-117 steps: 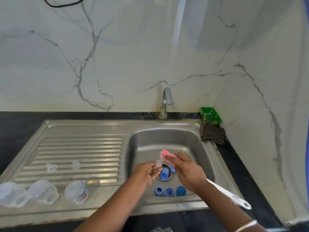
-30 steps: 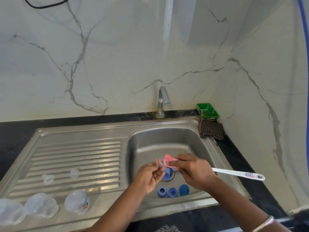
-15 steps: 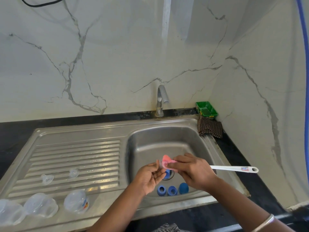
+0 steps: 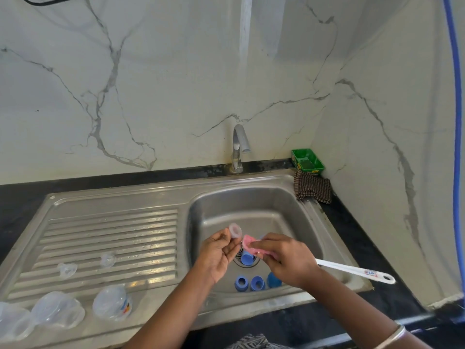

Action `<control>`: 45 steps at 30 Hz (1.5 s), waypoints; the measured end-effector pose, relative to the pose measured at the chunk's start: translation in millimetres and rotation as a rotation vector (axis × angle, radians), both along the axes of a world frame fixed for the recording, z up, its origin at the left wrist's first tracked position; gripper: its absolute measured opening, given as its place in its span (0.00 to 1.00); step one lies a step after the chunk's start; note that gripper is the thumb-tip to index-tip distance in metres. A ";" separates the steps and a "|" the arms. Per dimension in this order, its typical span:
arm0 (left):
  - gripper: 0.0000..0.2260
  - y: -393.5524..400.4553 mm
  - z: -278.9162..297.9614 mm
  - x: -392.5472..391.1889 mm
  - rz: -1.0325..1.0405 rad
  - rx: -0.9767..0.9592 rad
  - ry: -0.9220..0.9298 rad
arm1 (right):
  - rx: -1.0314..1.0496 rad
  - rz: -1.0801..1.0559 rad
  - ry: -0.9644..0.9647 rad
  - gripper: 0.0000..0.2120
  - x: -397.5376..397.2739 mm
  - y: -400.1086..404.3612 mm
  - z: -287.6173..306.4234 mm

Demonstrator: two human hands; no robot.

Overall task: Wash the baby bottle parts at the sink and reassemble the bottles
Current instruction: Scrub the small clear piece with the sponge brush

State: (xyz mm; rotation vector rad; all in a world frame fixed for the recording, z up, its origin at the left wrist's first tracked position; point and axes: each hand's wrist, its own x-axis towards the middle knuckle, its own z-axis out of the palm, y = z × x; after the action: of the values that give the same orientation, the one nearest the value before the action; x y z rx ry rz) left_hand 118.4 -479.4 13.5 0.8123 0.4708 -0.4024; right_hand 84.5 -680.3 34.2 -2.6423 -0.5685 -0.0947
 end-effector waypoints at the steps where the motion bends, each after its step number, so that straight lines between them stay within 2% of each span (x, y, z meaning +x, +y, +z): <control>1: 0.07 2.2 1.1 2.5 0.005 -0.005 -0.009 | 0.057 -0.019 0.048 0.19 0.8 -1.2 -3.1; 4: 0.08 4.1 1.6 5.4 0.002 0.028 -0.025 | 0.297 -0.141 0.182 0.19 8.5 -4.3 -2.6; 6: 0.09 3.0 1.1 4.7 -0.008 0.060 -0.032 | 0.379 -0.198 0.223 0.20 15.1 -5.0 2.0; 10: 0.09 -0.1 -1.2 1.1 -0.053 0.142 -0.066 | 0.436 -0.224 0.207 0.16 23.6 0.6 7.1; 14: 0.09 -4.4 -1.3 -1.0 -0.064 0.159 -0.089 | 0.526 -0.146 0.183 0.22 22.6 14.6 12.6; 18: 0.10 -5.6 -1.4 -1.4 -0.084 0.174 -0.117 | 0.531 -0.183 0.242 0.12 25.9 18.4 7.6; 21: 0.07 -5.7 -0.3 -2.2 -0.080 0.184 -0.139 | 0.583 -0.158 0.310 0.13 23.0 25.2 6.3; 23: 0.07 -5.7 1.3 -1.7 -0.061 0.174 -0.124 | 0.514 -0.099 0.295 0.13 20.1 27.6 6.9; 28: 0.06 -10.2 3.6 -4.3 -0.035 0.151 -0.029 | 0.172 0.031 0.170 0.14 22.5 11.9 14.9; 31: 0.06 -15.8 6.6 -1.2 -0.023 0.188 -0.052 | 0.074 -0.035 0.150 0.12 26.2 12.1 21.8; 33: 0.08 -19.1 7.5 1.5 0.011 0.300 -0.148 | 0.139 -0.161 0.216 0.10 30.0 22.0 25.1; 34: 0.08 -19.8 7.4 2.3 0.030 0.422 -0.232 | 0.238 -0.242 0.285 0.09 33.4 28.2 25.5; 37: 0.09 -19.0 6.8 0.2 0.083 0.818 -0.549 | 0.662 -0.472 0.601 0.09 44.8 38.3 30.5; 40: 0.09 -19.3 5.3 -2.1 0.110 1.009 -0.719 | 0.830 -0.573 0.855 0.09 51.6 33.1 36.7; 42: 0.09 -20.2 6.8 -0.8 0.115 1.023 -0.701 | 0.813 -0.541 0.849 0.08 53.5 31.8 34.0; 43: 0.08 -21.4 9.0 0.9 0.106 0.986 -0.639 | 0.738 -0.495 0.772 0.08 53.6 32.2 31.4; 45: 0.08 -22.5 14.8 8.2 0.077 0.777 -0.379 | 0.513 -0.351 0.536 0.07 50.5 33.1 25.1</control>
State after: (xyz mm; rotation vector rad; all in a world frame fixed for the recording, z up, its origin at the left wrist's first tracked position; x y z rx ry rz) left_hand 126.6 -501.9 28.3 1.5812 0.2935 0.0314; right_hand 135.0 -647.2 59.2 -2.1047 0.0964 0.3144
